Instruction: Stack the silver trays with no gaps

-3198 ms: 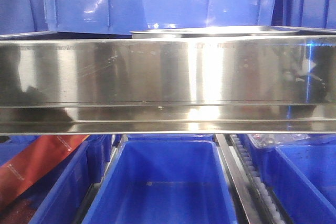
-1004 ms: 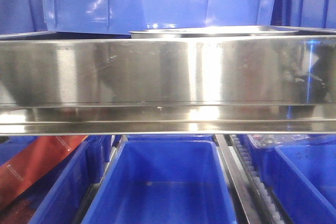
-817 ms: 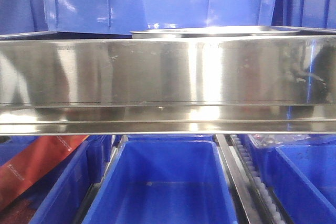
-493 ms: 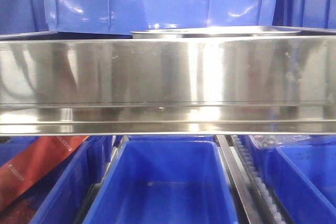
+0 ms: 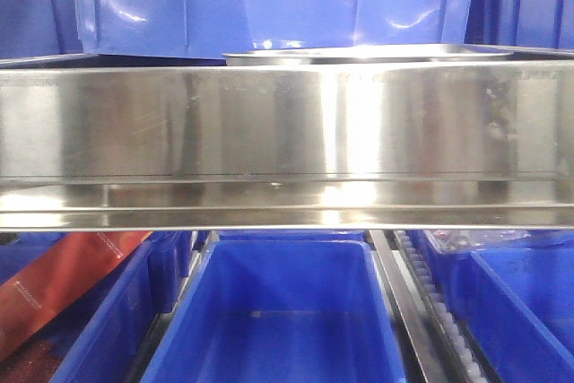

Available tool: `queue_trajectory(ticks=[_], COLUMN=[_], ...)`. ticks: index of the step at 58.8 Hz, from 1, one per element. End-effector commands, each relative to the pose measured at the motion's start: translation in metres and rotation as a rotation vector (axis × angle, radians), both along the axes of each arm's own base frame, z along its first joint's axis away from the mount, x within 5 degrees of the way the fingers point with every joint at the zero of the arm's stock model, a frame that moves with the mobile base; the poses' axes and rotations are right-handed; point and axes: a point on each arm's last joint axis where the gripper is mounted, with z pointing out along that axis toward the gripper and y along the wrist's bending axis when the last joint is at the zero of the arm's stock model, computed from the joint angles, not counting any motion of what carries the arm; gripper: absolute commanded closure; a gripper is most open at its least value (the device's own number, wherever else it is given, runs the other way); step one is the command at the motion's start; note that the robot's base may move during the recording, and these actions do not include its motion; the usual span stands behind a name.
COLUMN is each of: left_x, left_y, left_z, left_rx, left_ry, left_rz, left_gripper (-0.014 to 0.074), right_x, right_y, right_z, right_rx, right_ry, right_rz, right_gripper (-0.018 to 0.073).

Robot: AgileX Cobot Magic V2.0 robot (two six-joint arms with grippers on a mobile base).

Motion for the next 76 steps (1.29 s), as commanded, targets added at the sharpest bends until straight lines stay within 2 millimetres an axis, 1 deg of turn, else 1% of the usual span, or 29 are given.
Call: queue_trajectory(ticks=[1, 2, 5, 8, 9, 10, 12, 17, 19, 21, 24, 27, 35, 40, 43, 46, 47, 48, 52, 56, 60, 66, 76], left_x=[0.024, 0.029, 0.044, 0.061, 0.063, 0.072, 0.084, 0.105, 0.112, 0.118, 0.128, 0.138, 0.163, 0.178, 0.186, 0.193, 0.196, 0.199, 0.211, 0.221, 0.229, 0.235, 0.239], left_y=[-0.005, -0.006, -0.010, -0.015, -0.017, -0.020, -0.026, -0.042, -0.051, -0.064, -0.081, -0.098, -0.150, -0.182, -0.198, -0.208, -0.213, -0.216, -0.226, -0.234, -0.241, -0.245, -0.248], left_z=[0.008, 0.012, 0.014, 0.018, 0.023, 0.023, 0.026, 0.028, 0.027, 0.025, 0.020, 0.013, -0.011, -0.023, -0.028, -0.030, -0.033, -0.033, -0.039, -0.047, -0.054, -0.061, -0.065], left_rx=[-0.003, -0.007, -0.019, -0.027, -0.038, -0.045, -0.078, -0.105, -0.097, -0.079, -0.018, 0.048, 0.140, 0.173, 0.183, 0.180, 0.178, 0.169, 0.168, 0.130, 0.129, 0.138, 0.128], left_ry=[0.143, 0.168, 0.250, 0.310, 0.312, 0.335, 0.357, 0.399, 0.419, 0.439, 0.453, 0.468, 0.553, 0.580, 0.590, 0.591, 0.600, 0.598, 0.609, 0.637, 0.658, 0.685, 0.680], left_rz=[-0.021, -0.024, -0.038, -0.067, -0.083, -0.099, -0.135, -0.204, -0.241, -0.294, -0.340, -0.350, -0.360, -0.399, -0.418, -0.425, -0.423, -0.421, -0.416, -0.386, -0.376, -0.366, -0.363], left_gripper=[0.0603, 0.0603, 0.0603, 0.0603, 0.0603, 0.0604, 0.0608, 0.0615, 0.0615, 0.0615, 0.0615, 0.0615, 0.0615, 0.0615, 0.0615, 0.0615, 0.0615, 0.0615, 0.0615, 0.0610, 0.0587, 0.0504, 0.0304], right_x=[0.029, 0.033, 0.050, 0.062, 0.067, 0.072, 0.080, 0.100, 0.107, 0.114, 0.124, 0.134, 0.159, 0.177, 0.188, 0.198, 0.201, 0.204, 0.215, 0.226, 0.237, 0.248, 0.258], right_y=[-0.003, -0.003, -0.003, -0.002, -0.001, -0.001, 0.000, 0.002, 0.004, 0.006, 0.010, 0.017, 0.036, 0.045, 0.049, 0.051, 0.052, 0.052, 0.054, 0.056, 0.057, 0.059, 0.064], right_z=[0.003, 0.005, 0.006, 0.010, 0.010, 0.012, 0.015, 0.016, 0.017, 0.017, 0.015, 0.010, -0.006, -0.013, -0.018, -0.023, -0.024, -0.026, -0.033, -0.041, -0.051, -0.064, -0.079], right_rx=[-0.022, -0.018, 0.000, 0.012, 0.015, 0.019, 0.025, 0.049, 0.044, 0.034, 0.002, -0.024, -0.047, -0.061, -0.061, -0.061, -0.061, -0.060, -0.059, -0.052, -0.052, -0.053, -0.018], right_ry=[0.145, 0.155, 0.213, 0.238, 0.253, 0.265, 0.279, 0.335, 0.345, 0.357, 0.378, 0.408, 0.489, 0.469, 0.453, 0.434, 0.432, 0.430, 0.426, 0.426, 0.437, 0.472, 0.515], right_rz=[0.022, 0.025, 0.041, 0.065, 0.077, 0.090, 0.110, 0.135, 0.150, 0.165, 0.185, 0.217, 0.266, 0.274, 0.280, 0.278, 0.277, 0.276, 0.273, 0.264, 0.262, 0.261, 0.268], right_gripper=[0.0638, 0.0638, 0.0638, 0.0638, 0.0638, 0.0638, 0.0638, 0.0638, 0.0634, 0.0622, 0.0614, 0.0615, 0.0615, 0.0615, 0.0615, 0.0615, 0.0615, 0.0615, 0.0615, 0.0615, 0.0615, 0.0614, 0.0614])
